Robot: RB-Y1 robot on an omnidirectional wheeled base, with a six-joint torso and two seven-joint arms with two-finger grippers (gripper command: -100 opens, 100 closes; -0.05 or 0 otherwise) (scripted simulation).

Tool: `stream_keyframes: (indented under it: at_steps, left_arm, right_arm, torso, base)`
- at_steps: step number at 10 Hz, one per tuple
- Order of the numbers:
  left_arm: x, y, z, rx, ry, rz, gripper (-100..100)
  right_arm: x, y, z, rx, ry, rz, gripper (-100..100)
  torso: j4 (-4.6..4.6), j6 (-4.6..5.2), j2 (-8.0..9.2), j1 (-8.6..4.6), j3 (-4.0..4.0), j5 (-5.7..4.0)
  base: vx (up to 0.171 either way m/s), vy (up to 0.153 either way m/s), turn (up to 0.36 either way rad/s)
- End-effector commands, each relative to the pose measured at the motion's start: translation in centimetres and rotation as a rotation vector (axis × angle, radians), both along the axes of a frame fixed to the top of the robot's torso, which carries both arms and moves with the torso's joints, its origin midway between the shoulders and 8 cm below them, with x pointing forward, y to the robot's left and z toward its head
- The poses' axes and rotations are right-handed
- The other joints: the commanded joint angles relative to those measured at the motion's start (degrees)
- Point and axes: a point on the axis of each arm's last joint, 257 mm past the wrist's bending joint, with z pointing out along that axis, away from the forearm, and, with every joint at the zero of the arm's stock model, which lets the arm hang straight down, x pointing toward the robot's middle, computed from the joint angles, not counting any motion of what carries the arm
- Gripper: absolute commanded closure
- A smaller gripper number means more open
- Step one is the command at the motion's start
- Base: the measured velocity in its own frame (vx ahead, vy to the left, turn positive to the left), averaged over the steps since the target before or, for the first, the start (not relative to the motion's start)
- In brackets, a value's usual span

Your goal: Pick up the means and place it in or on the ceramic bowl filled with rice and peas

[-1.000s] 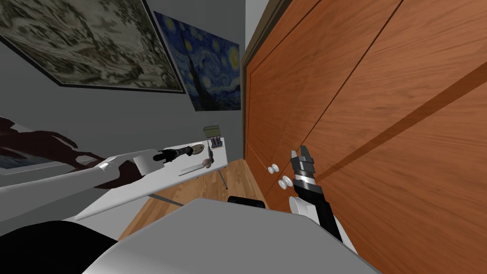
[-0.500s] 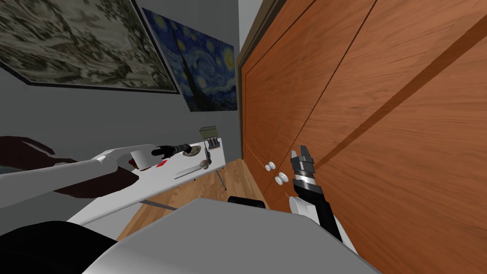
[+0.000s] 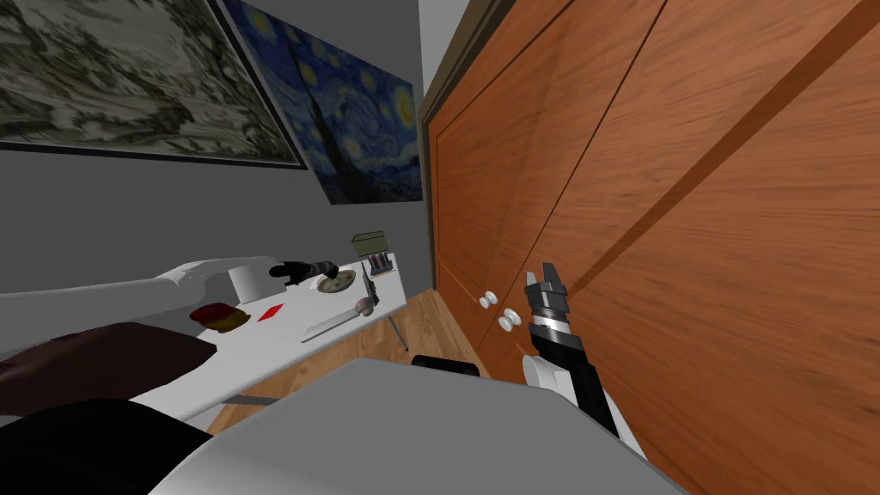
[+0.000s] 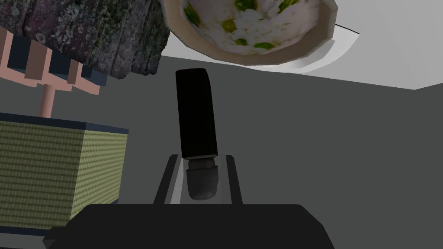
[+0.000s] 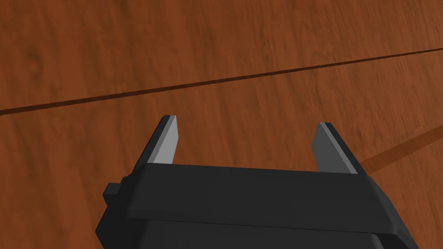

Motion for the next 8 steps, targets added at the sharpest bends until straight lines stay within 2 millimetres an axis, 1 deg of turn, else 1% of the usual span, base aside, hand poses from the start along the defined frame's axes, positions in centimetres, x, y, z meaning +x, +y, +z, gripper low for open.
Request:
stream_keyframes:
  at_steps: [1,3,4,5,8]
  left_arm:
    - [-1.0,1.2,-0.1,0.026,0.038,0.02,100]
    - [-2.3,2.8,-0.2,0.062,0.088,0.045,100]
    - [-1.9,2.3,-0.2,0.047,0.069,0.038,100]
    - [-1.9,2.4,-0.1,0.051,0.072,0.039,-100]
    - [-1.9,2.4,-0.1,0.051,0.071,0.039,-100]
  right_arm:
    - [0.0,0.0,0.0,0.0,0.0,0.0,0]
    - [0.0,0.0,0.0,0.0,0.0,0.0,0]
    - [0.0,0.0,0.0,0.0,0.0,0.0,0]
    - [0.0,0.0,0.0,0.0,0.0,0.0,0]
    - [0.0,0.0,0.0,0.0,0.0,0.0,0]
  torso:
    - [0.0,0.0,0.0,0.0,0.0,0.0]
    - [-0.01,-0.01,0.04,0.04,0.02,-0.02]
    - [-0.02,-0.02,-0.03,0.09,-0.02,-0.04]
    - [-0.04,-0.04,0.01,-0.14,-0.01,-0.04]
    - [-0.01,-0.04,0.12,-0.46,0.06,-0.13]
  base:
    - [0.021,0.101,-0.163]
    - [0.03,0.126,-0.163]
    - [0.023,0.066,-0.035]
    - [0.004,0.013,0.003]
    - [0.001,0.002,0.0]
